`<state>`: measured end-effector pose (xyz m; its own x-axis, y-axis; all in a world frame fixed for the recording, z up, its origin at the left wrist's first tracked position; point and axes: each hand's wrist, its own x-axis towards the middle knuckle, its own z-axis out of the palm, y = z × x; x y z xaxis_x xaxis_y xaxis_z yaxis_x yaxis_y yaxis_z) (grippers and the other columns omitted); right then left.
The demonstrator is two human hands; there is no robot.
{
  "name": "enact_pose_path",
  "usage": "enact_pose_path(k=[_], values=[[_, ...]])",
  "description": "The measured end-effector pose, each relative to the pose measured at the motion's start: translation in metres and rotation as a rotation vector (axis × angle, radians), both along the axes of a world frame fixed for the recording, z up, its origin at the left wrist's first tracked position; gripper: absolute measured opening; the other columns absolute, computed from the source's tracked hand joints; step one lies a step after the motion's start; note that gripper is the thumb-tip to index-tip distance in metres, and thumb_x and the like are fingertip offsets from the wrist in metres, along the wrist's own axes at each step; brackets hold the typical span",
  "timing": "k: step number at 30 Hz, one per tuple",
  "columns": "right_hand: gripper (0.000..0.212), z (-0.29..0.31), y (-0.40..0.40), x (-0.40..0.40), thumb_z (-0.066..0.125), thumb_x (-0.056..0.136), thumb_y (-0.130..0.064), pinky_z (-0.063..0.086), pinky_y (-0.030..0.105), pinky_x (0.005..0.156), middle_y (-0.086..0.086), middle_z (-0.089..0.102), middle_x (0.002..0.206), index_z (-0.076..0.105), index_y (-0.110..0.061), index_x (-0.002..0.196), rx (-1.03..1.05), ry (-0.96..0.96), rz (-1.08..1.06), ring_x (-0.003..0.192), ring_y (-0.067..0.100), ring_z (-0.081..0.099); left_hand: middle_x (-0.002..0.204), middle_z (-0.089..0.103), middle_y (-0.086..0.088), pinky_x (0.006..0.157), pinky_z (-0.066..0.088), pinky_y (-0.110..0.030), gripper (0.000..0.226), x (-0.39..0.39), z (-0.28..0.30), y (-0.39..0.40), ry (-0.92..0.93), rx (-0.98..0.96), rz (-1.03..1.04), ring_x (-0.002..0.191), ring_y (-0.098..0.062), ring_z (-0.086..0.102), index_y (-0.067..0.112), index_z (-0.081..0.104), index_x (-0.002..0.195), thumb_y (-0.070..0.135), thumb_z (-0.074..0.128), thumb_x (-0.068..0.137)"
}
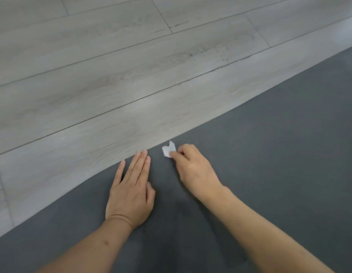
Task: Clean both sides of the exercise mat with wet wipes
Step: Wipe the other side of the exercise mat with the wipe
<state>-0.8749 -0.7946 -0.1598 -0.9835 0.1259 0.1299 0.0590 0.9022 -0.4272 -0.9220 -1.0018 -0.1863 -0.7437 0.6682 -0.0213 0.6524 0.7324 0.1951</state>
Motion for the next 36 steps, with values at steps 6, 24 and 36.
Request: enact_pose_path(k=[6, 24, 36], values=[[0.016, -0.006, 0.081, -0.007, 0.05, 0.097, -0.012, 0.045, 0.035, 0.074, -0.002, 0.047, 0.089, 0.065, -0.005, 0.099, -0.037, 0.075, -0.685, 0.08, 0.018, 0.049, 0.168, 0.03, -0.007, 0.126, 0.021, -0.05, 0.069, 0.001, -0.002, 0.004, 0.026, 0.001, 0.011, 0.155, -0.016, 0.028, 0.003, 0.041, 0.156, 0.028, 0.032, 0.093], [0.017, -0.007, -0.038, 0.049, 0.05, 0.096, -0.013, 0.044, 0.035, 0.065, 0.004, 0.05, 0.086, 0.066, -0.008, 0.099, -0.061, 0.095, -0.037, 0.076, 0.02, 0.048, 0.169, 0.027, -0.002, 0.129, 0.01, -0.041, 0.069, 0.007, -0.004, 0.002, 0.06, -0.002, 0.04, 0.157, -0.012, 0.02, 0.006, 0.037, 0.158, 0.03, 0.022, 0.095], [0.015, -0.013, 0.014, 0.05, 0.052, 0.097, -0.012, 0.049, 0.036, 0.074, 0.003, 0.049, 0.089, 0.066, -0.011, 0.101, -0.038, 0.138, -0.246, 0.08, 0.021, 0.048, 0.167, 0.032, -0.002, 0.129, 0.013, -0.043, 0.069, 0.008, -0.004, 0.003, 0.051, 0.048, 0.057, 0.156, -0.012, 0.023, 0.008, 0.041, 0.156, 0.03, 0.022, 0.094]])
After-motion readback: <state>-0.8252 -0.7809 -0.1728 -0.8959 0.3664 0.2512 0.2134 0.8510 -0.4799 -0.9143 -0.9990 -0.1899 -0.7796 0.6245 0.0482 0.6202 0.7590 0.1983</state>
